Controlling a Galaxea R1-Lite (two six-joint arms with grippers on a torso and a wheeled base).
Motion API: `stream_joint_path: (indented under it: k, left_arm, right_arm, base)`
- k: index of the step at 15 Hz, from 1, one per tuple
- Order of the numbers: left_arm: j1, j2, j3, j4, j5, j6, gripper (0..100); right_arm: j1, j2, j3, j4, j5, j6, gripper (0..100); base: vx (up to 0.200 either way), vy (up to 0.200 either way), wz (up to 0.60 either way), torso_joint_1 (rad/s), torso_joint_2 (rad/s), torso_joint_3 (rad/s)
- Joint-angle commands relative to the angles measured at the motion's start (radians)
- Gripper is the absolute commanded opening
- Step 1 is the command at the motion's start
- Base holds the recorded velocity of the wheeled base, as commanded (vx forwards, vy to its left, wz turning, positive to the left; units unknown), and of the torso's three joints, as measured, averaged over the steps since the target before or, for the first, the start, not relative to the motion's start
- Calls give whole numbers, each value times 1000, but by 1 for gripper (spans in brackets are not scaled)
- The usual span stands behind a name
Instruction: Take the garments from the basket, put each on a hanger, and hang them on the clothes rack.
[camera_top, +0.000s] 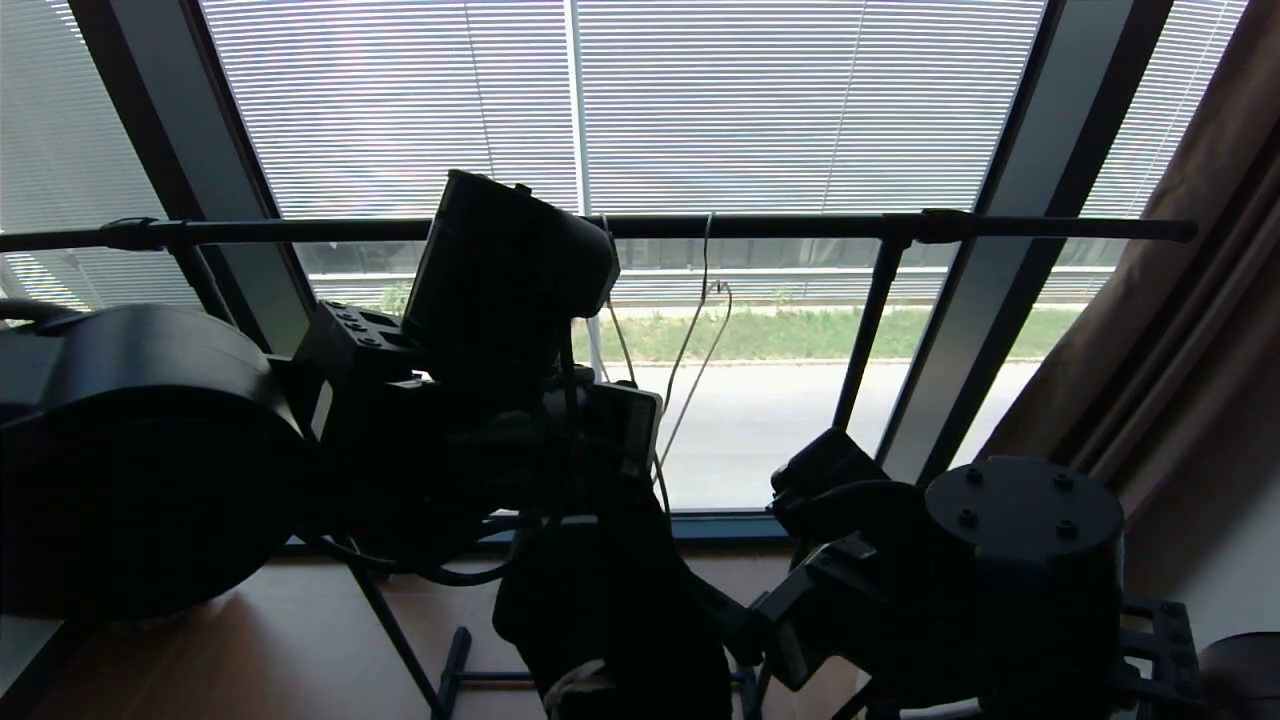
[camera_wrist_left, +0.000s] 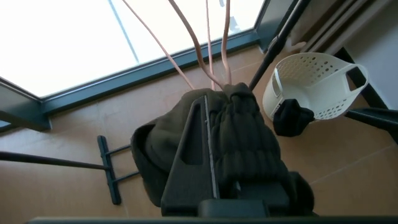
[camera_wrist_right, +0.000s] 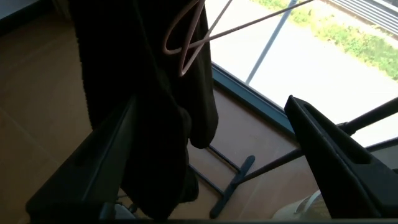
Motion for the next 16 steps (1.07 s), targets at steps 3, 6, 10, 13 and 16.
stream_joint_path:
  k: [3, 6, 10, 13, 16]
  left_arm:
    - [0, -21, 18, 1, -1, 0, 0]
    - [3, -22, 19, -1, -1, 0, 0]
    - [6, -26, 19, -1, 1, 0, 0]
    - [14, -27, 4, -3, 1, 3, 0]
    - [27, -27, -4, -3, 2, 4, 0]
  right_arm:
    - [25, 67, -2, -61, -11, 7, 100]
    - [30, 26, 11, -61, 0, 8, 100]
    - [21, 3, 34, -85, -12, 13, 100]
    - [-34, -77, 68, -137, 0, 16, 100]
    - [-48, -129, 50, -134, 0, 14, 100]
  base:
    - [0, 0, 0, 0, 0, 0]
    - [0, 0, 0, 0, 0, 0]
    - [0, 0, 0, 0, 0, 0]
    - [0, 0, 0, 0, 0, 0]
    - [0, 0, 0, 0, 0, 0]
